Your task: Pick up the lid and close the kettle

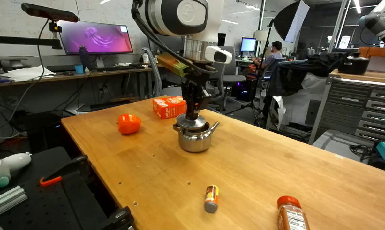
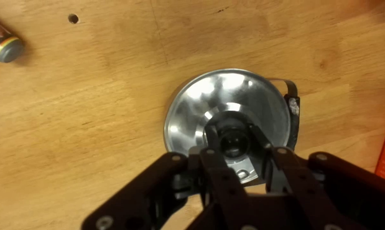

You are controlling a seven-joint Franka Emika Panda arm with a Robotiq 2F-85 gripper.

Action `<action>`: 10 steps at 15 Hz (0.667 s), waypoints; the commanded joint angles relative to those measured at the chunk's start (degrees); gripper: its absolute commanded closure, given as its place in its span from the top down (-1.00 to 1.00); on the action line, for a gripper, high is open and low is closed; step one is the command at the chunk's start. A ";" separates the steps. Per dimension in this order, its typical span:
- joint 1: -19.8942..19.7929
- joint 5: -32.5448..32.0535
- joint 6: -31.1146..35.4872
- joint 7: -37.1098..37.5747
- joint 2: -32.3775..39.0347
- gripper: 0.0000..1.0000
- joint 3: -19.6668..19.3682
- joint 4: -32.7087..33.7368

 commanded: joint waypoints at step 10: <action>0.39 1.98 1.60 0.61 0.66 -0.83 0.06 1.94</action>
